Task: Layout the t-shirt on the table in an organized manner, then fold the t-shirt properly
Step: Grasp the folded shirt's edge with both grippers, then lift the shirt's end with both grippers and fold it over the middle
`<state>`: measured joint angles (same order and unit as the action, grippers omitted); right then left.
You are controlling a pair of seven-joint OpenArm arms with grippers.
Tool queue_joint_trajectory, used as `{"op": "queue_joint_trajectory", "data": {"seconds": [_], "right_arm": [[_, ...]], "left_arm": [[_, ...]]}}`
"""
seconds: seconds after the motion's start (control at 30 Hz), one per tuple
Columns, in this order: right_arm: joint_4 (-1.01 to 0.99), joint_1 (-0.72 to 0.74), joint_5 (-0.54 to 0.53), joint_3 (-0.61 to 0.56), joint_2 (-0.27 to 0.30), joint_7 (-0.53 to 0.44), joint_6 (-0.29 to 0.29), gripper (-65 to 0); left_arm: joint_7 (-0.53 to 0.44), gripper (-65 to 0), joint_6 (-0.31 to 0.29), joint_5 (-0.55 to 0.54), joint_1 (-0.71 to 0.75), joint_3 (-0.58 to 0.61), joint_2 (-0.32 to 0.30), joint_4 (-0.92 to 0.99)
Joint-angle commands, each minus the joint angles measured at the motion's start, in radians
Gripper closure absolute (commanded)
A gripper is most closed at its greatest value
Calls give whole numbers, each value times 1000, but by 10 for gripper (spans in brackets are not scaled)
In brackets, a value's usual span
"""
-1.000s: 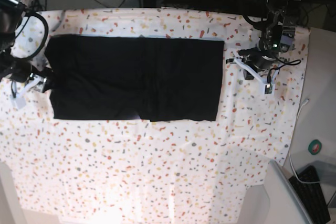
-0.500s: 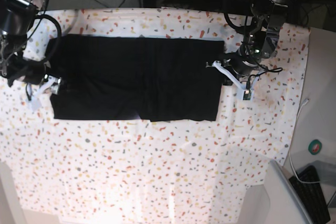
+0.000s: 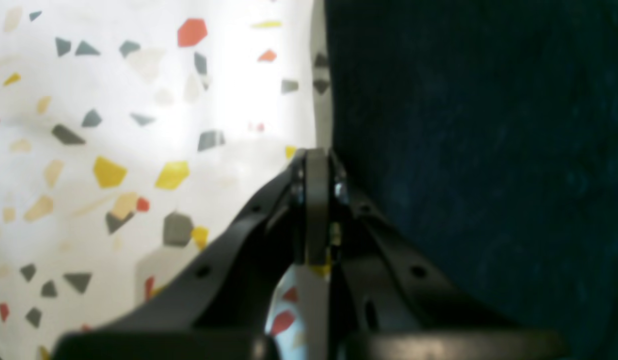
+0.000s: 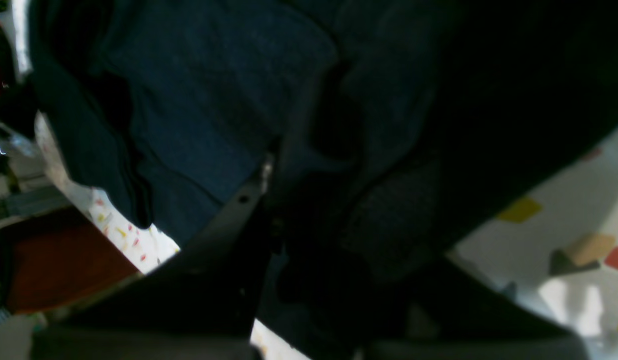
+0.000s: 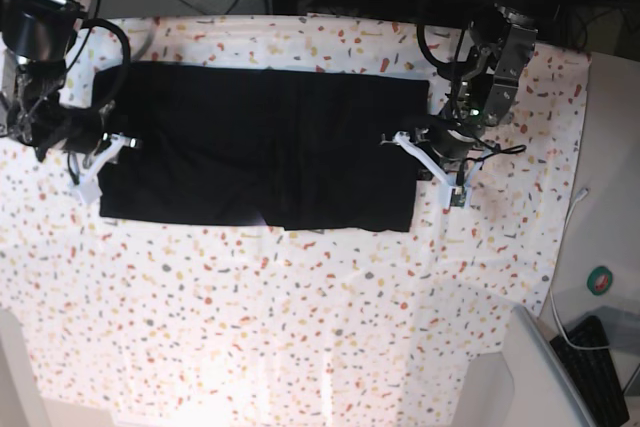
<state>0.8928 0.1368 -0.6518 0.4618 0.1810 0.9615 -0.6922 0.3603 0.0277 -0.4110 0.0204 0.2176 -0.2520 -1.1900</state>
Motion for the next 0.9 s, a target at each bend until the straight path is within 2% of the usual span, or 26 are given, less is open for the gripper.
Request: {"op": "queue_joint_trajectory", "data": {"seconds": [0.0, 0.1, 0.2, 0.3, 0.43, 0.53, 0.87], "right_arm": [[38, 22, -23, 1, 12, -16, -6, 0], [108, 17, -23, -1, 5, -9, 1, 0], [210, -3, -24, -21, -4, -6, 93, 0], [348, -35, -24, -114, -7, 0, 147, 0], [509, -84, -29, -257, -8, -5, 299, 0], [596, -99, -30, -344, -10, -9, 368, 0], [728, -99, -29, -487, -123, 18, 507, 0]], "left_arm": [[55, 0, -15, -6, -1, 22, 9, 0], [58, 0, -15, -6, -30, 73, 18, 5], [56, 0, -13, -6, -53, 102, 44, 25], [56, 0, -13, -6, -72, 110, 64, 57], [59, 0, -13, -6, -96, 111, 95, 75], [61, 0, -13, -6, -96, 110, 107, 74], [61, 0, -13, -6, -95, 107, 98, 71]]}}
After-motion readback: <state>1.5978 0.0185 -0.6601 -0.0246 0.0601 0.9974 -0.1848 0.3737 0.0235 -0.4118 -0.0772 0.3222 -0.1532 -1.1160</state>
